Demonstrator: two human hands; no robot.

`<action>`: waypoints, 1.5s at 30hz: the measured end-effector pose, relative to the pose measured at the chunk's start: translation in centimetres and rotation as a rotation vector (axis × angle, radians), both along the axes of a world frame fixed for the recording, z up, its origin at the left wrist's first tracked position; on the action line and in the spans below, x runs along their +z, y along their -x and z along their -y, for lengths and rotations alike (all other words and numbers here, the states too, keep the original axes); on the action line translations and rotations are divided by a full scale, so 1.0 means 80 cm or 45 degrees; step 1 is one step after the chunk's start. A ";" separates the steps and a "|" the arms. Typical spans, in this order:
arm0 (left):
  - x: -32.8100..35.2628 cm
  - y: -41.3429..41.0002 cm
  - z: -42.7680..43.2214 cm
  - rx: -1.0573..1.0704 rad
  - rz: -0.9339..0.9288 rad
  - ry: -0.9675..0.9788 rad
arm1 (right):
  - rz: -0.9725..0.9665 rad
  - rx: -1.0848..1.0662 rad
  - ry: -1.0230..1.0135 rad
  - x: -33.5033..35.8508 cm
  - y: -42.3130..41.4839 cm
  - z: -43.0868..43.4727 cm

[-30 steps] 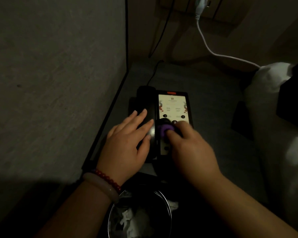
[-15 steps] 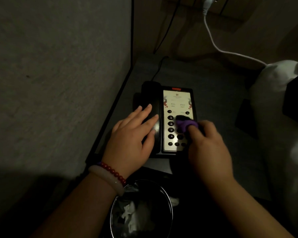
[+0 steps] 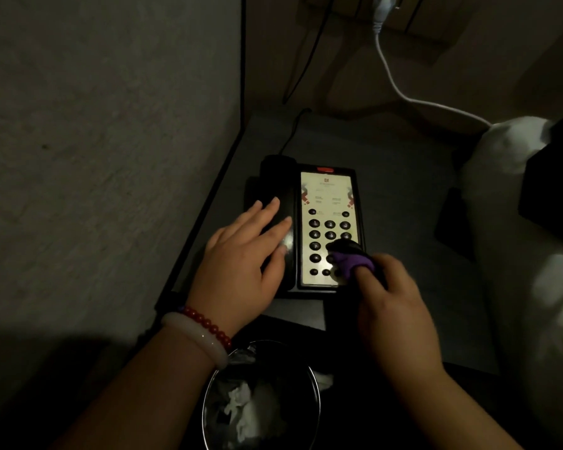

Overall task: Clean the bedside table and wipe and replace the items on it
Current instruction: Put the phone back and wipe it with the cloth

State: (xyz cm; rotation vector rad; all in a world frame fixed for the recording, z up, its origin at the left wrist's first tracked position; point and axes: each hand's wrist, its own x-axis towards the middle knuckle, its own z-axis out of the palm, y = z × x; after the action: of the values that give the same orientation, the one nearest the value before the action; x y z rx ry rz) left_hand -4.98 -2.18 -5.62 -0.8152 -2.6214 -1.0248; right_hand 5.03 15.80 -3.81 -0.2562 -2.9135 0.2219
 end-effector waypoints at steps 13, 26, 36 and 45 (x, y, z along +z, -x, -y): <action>0.000 0.000 0.000 0.005 0.007 -0.007 | -0.039 0.000 -0.076 -0.005 -0.024 -0.003; 0.001 0.001 0.001 0.011 -0.023 0.013 | -0.118 0.327 -0.139 -0.028 -0.018 -0.002; 0.002 0.001 0.001 -0.003 -0.015 0.030 | -0.134 0.355 -0.055 -0.027 -0.023 0.016; 0.004 0.000 0.001 0.001 0.002 0.033 | -0.060 0.475 -0.024 -0.025 -0.032 0.019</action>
State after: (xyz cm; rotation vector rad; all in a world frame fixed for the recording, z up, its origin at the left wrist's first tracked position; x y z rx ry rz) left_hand -4.97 -2.27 -5.33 -0.8190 -2.6413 -0.9930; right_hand 7.55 14.31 -5.83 0.2949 -2.8907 0.2525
